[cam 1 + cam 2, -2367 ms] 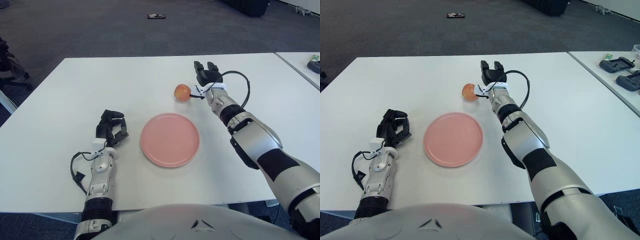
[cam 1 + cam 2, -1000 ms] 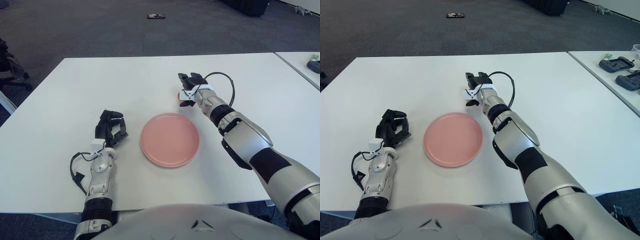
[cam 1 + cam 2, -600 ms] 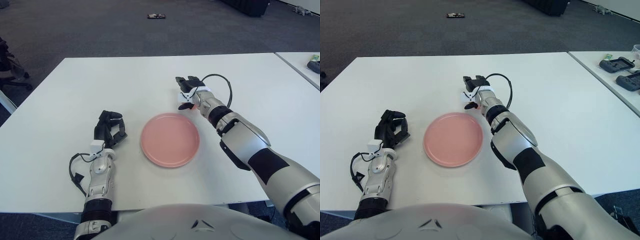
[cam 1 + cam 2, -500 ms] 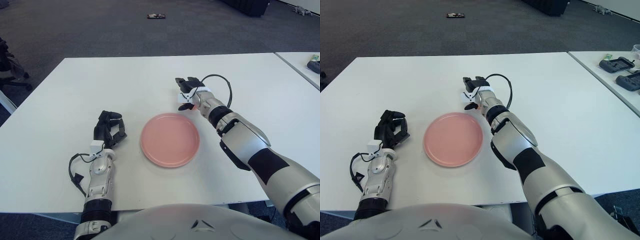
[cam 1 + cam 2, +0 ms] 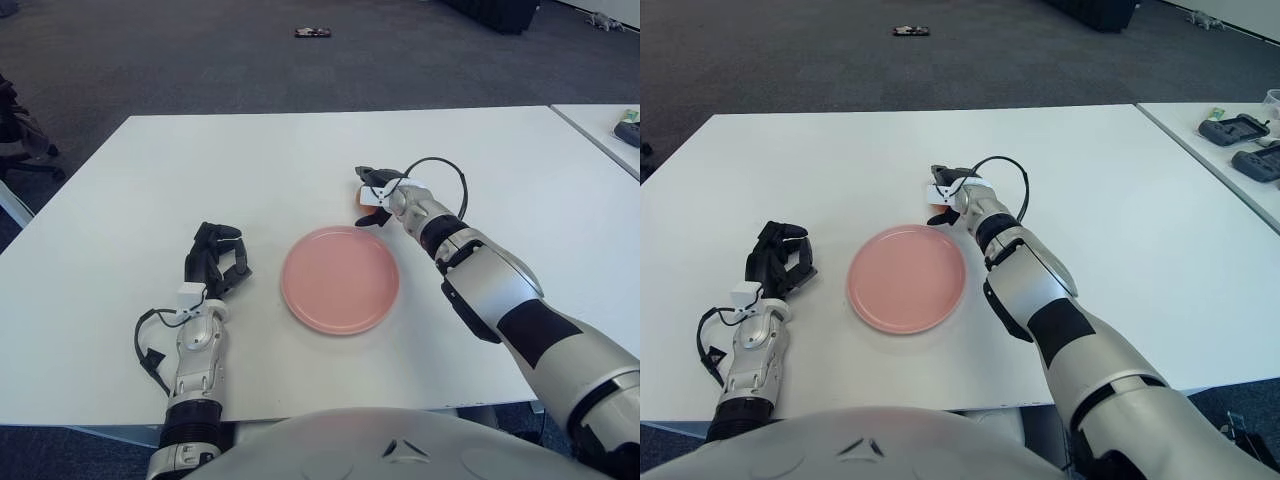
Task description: Put the apple into the plate.
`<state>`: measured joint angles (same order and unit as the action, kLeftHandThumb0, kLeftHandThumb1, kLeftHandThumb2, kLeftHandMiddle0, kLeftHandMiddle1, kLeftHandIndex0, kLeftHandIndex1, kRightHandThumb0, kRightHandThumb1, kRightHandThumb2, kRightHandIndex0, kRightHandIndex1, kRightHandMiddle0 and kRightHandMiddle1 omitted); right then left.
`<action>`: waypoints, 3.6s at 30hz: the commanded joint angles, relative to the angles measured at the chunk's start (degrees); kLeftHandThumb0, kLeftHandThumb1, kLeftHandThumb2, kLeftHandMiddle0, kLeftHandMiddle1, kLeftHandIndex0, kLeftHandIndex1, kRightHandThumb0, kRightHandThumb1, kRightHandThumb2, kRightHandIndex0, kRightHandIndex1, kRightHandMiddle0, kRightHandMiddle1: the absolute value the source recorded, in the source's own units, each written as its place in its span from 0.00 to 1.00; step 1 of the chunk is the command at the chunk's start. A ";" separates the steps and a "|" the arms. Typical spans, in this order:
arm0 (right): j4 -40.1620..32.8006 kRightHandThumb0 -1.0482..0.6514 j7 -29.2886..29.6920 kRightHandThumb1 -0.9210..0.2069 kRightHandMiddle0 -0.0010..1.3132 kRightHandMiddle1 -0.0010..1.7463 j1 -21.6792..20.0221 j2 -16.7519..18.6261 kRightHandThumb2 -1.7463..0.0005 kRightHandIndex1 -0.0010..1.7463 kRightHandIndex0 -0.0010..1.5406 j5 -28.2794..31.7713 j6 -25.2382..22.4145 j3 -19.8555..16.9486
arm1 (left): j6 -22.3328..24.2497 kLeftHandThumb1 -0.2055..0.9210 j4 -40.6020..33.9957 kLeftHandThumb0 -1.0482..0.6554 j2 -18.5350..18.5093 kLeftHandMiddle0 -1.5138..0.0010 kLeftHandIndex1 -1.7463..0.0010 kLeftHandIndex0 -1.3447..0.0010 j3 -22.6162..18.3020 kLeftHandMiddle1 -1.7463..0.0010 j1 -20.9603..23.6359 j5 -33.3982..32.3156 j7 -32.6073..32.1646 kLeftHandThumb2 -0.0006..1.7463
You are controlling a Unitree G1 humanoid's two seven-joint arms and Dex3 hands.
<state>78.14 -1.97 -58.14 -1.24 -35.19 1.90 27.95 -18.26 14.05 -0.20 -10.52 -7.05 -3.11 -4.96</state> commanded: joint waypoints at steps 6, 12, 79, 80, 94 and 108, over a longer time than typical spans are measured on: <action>0.38 0.09 -0.61 0.23 0.00 0.00 2.32 -2.92 0.58 0.00 0.00 3.40 -0.14 -4.52 | 2.25 0.65 2.44 0.37 0.13 0.56 0.00 0.67 -0.95 0.01 -1.90 -1.64 0.39 0.61; 0.53 0.07 -0.85 0.11 0.00 0.00 3.17 -3.89 0.61 0.00 0.00 4.78 -0.55 -6.57 | 2.53 0.65 2.35 0.37 0.21 0.58 0.00 0.67 -1.26 0.00 -1.88 -1.76 0.14 0.61; 0.77 0.17 6.56 0.42 0.00 0.10 0.58 -5.91 0.46 0.00 0.00 -12.52 -3.17 11.88 | 3.53 0.65 0.77 0.37 2.05 0.61 0.00 0.67 -1.12 0.00 -2.34 -1.76 -0.57 0.61; 0.79 0.18 6.68 0.43 0.00 0.13 0.49 -5.81 0.45 0.00 0.00 -12.87 -3.13 12.29 | 3.42 0.65 0.85 0.37 2.11 0.61 0.00 0.67 -1.14 0.00 -2.33 -1.66 -0.65 0.61; 1.27 0.19 6.51 0.47 0.00 0.27 0.30 -4.64 0.42 0.01 0.01 -17.03 -3.25 17.19 | 2.19 0.65 1.32 0.37 2.74 0.61 0.00 0.67 -1.58 0.00 -2.47 -1.22 -1.18 0.60; 1.47 0.27 7.12 0.58 0.00 0.61 0.87 -4.01 0.36 0.42 0.00 -16.51 -3.52 17.99 | 3.00 0.64 0.21 0.37 2.73 0.59 0.00 0.66 -1.78 0.00 -3.25 -1.64 -1.28 0.62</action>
<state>78.73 5.71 -57.94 -5.21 -51.30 -1.37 45.96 -18.35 12.30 1.98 -12.12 -8.32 -4.15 -5.87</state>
